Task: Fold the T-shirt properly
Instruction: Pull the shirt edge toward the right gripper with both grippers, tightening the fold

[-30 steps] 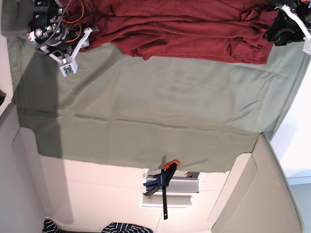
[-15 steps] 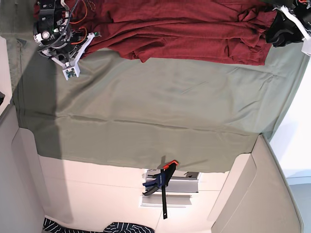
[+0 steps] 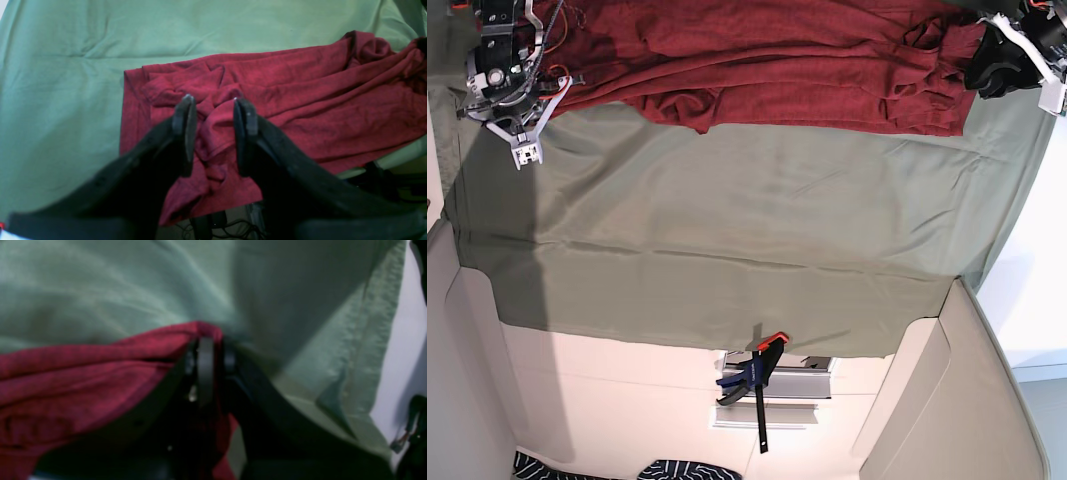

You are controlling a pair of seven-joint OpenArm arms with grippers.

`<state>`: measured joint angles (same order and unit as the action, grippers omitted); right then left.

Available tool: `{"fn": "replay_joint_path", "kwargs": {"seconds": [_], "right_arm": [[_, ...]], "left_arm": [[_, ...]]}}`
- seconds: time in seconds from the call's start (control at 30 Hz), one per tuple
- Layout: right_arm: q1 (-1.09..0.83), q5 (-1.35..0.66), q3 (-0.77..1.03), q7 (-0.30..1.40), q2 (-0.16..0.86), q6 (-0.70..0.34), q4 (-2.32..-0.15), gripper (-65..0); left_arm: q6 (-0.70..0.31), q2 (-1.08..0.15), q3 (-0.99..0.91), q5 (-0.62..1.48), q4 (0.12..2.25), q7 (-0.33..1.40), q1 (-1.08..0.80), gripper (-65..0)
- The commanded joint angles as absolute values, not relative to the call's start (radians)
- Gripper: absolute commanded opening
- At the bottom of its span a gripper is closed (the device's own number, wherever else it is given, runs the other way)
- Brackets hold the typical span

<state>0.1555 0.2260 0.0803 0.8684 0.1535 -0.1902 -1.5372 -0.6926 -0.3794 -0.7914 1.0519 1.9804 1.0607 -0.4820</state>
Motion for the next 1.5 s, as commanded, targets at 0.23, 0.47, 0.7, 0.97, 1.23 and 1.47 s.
{"fn": "replay_joint_path", "kwargs": {"seconds": [0.23,0.47,0.7,0.97,1.23,1.47], "right_arm": [[0.175,0.269,0.084,0.829,0.171,-0.107,-1.558,-65.0],[0.175,0.261,0.084,0.828,0.171,-0.107,-1.558,-57.5],[0.175,0.254,0.084,0.759,0.171,-0.098,-1.558,-35.0],[0.177,0.254,0.084,0.732,0.171,-0.062,-1.558,-35.1],[0.177,0.254,0.084,0.732,0.171,-0.062,-1.558,-35.1],[0.177,0.242,0.084,0.729,0.171,-0.062,-1.558,-35.1]], "left_arm": [[-0.698,-0.393,-0.798,1.072,1.995,1.036,-0.482,-42.2],[-0.698,-0.394,-0.797,0.971,1.967,1.036,-0.486,-42.1],[-0.698,-0.406,-0.797,0.96,1.803,0.976,-0.482,-41.6],[-0.68,-0.486,-0.797,0.937,1.645,0.888,-0.471,-32.9],[-0.625,-0.564,-0.798,1.045,1.417,0.973,-0.344,-32.9],[-0.667,-0.648,-0.797,1.295,1.135,1.103,-0.263,-33.0]]}}
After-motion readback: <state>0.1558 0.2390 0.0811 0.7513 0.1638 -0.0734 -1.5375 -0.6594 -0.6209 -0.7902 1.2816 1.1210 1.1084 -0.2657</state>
